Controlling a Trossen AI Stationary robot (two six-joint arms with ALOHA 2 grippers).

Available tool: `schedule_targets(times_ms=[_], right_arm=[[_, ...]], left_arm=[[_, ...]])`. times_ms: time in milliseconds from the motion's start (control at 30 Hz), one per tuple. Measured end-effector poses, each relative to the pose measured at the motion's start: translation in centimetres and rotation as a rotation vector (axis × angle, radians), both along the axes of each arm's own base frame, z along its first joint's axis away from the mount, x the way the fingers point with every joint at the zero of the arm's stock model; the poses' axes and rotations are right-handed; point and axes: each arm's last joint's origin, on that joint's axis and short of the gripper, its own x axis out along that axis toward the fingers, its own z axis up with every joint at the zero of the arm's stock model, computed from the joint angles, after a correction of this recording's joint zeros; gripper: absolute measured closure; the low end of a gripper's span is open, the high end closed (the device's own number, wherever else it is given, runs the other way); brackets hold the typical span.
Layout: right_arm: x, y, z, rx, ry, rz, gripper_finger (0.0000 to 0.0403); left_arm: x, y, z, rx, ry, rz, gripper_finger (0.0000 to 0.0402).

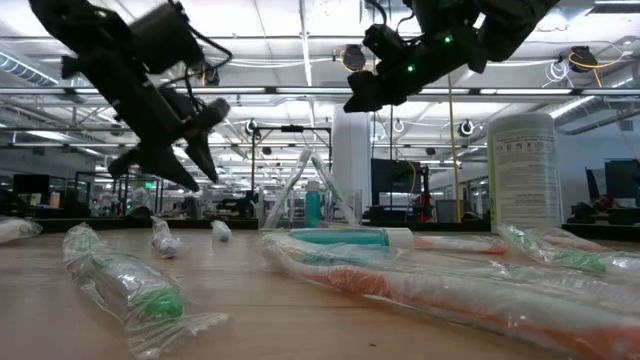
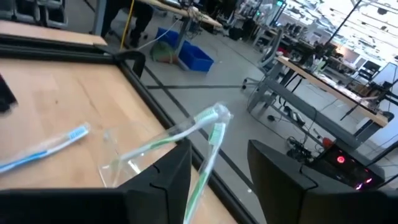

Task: Pick & Place Toothbrushes
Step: Put the blue toothbrush into the transparent organizer

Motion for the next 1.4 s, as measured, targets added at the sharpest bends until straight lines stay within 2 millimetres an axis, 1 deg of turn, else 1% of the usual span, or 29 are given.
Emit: schedule_targets(times_ms=[100,233,433,767,933,1100,1167,1233,1400], right_arm=[[0.0,0.0,-0.2,0.000,0.021,0.000,0.0258],[-0.1,0.0,-0.4,0.002,0.043,0.001,0.0261],[0.0,0.0,-0.2,-0.001,0.026,0.001,0.0261],[0.0,-0.1,-0.1,-0.007,0.016,-0.001,0.0261],[0.0,-0.3,-0.1,-0.014,0.018,-0.006,0.0261],[-0.1,-0.5,-0.1,-0.013,0.018,-0.013,0.0261],[-0.1,-0.5,-0.1,-0.014,0.019,-0.013,0.0261],[-0.1,-0.5,-0.1,-0.013,0.019,-0.013,0.0261],[-0.1,-0.5,-0.1,-0.014,0.019,-0.013,0.0261]], left_arm=[[1.1,0.5,-1.1,-0.044,-0.035,0.021,0.0241],[2.0,1.3,-2.4,-0.046,-0.049,0.049,0.0241],[1.9,2.5,-4.1,-0.074,0.014,0.123,0.0241],[1.5,4.7,-4.8,-0.088,0.028,0.178,0.0241],[1.7,5.4,-4.8,-0.085,0.003,0.163,0.0241],[2.5,6.0,-5.5,-0.069,-0.018,0.087,0.0241],[2.6,6.3,-6.0,-0.075,-0.016,0.089,0.0249],[2.6,6.6,-6.5,-0.092,-0.005,0.089,0.0264],[2.5,6.8,-6.7,-0.078,0.029,0.053,0.0327]])
